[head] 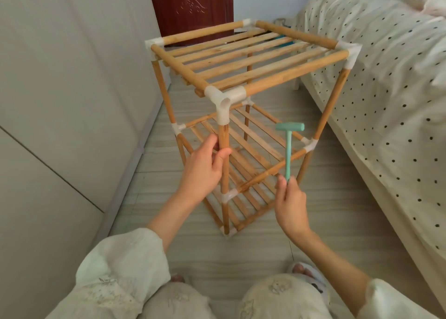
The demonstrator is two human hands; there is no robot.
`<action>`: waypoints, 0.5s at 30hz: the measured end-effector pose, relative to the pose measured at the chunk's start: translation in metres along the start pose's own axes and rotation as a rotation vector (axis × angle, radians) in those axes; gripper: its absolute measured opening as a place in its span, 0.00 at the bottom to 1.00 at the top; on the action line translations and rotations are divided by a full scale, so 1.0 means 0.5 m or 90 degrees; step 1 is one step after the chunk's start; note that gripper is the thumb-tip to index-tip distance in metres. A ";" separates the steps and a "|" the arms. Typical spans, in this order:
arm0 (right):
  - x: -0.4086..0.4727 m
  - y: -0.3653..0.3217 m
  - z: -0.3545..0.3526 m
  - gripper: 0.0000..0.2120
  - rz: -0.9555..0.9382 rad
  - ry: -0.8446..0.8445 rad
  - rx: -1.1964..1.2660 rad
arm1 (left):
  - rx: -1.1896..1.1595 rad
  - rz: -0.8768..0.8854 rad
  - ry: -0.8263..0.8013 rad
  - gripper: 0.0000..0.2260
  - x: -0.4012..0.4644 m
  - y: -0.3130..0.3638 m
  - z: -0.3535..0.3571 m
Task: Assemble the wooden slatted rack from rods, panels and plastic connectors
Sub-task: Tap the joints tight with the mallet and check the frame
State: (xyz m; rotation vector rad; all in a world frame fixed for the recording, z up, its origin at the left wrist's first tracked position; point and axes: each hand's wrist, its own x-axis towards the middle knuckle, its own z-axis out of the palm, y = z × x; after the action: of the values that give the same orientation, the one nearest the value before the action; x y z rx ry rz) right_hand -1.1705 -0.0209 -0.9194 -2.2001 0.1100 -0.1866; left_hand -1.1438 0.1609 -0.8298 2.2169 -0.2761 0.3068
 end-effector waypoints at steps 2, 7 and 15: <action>-0.031 0.023 0.023 0.12 0.041 -0.243 -0.243 | -0.001 0.001 -0.005 0.02 0.001 -0.002 -0.002; -0.020 0.004 0.018 0.12 -0.046 -0.078 -0.030 | 0.000 -0.003 0.004 0.03 0.004 -0.004 0.004; -0.066 0.063 0.027 0.14 0.013 -0.147 -0.152 | 0.011 -0.005 0.010 0.02 0.001 -0.005 0.008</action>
State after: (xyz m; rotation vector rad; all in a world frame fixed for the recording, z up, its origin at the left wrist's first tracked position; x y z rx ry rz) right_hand -1.2012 -0.0237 -0.9558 -2.4392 0.0270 0.0989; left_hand -1.1418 0.1592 -0.8340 2.2306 -0.2572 0.3225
